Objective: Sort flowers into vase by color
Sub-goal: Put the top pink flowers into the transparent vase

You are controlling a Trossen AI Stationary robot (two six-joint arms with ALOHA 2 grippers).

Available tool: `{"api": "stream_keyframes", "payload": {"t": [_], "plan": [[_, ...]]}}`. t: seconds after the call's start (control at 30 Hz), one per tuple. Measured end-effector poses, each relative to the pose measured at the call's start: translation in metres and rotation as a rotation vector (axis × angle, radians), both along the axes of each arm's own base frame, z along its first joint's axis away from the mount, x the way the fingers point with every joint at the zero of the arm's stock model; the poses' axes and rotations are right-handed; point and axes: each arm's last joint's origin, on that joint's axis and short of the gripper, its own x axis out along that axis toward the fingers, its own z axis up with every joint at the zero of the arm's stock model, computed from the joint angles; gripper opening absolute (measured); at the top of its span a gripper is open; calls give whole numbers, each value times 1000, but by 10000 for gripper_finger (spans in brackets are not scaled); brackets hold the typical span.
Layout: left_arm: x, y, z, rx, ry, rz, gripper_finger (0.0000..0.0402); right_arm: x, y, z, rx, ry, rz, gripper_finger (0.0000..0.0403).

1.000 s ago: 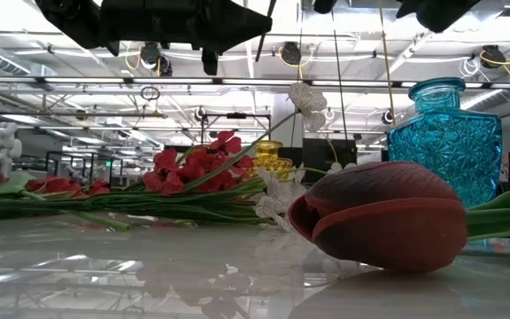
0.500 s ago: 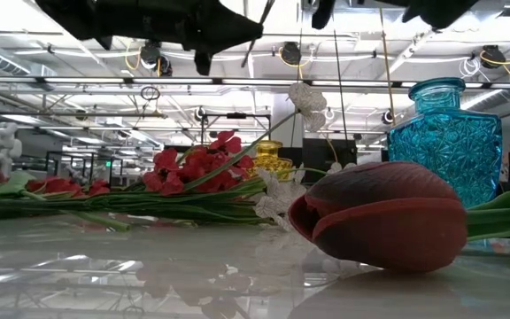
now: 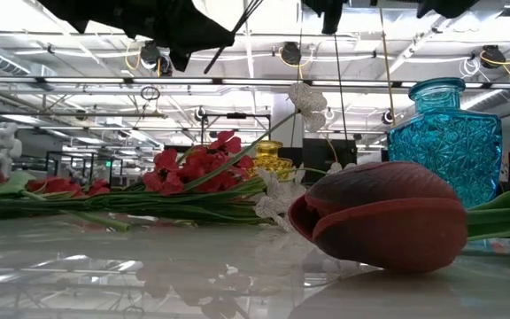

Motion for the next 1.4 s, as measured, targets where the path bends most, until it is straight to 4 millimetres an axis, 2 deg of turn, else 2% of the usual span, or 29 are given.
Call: {"api": "stream_keyframes", "payload": {"t": [0.2,0.33,0.43,0.57,0.8,0.9,1.03,1.27,1.4], "plan": [[0,0,-1,2,14,0,9,12,0,-13,-8,17,20,228],[-1,0,-3,2,35,0,9,12,0,-11,-35,-2,14,227],[-1,0,-3,2,34,0,9,12,0,-10,-42,-13,13,212],[-1,0,-3,2,34,0,9,12,0,-9,-43,-21,13,165],[-1,0,-3,22,32,8,13,12,1,-10,-43,-15,14,48],[-1,1,-3,28,32,30,30,12,1,-10,-44,-15,13,12],[-1,1,-3,11,31,44,65,12,0,-11,-32,-3,15,16],[-6,1,-2,-17,58,58,149,9,0,-12,-33,52,12,5],[-13,3,1,-5,74,104,176,4,1,-8,-44,60,10,7]]}}
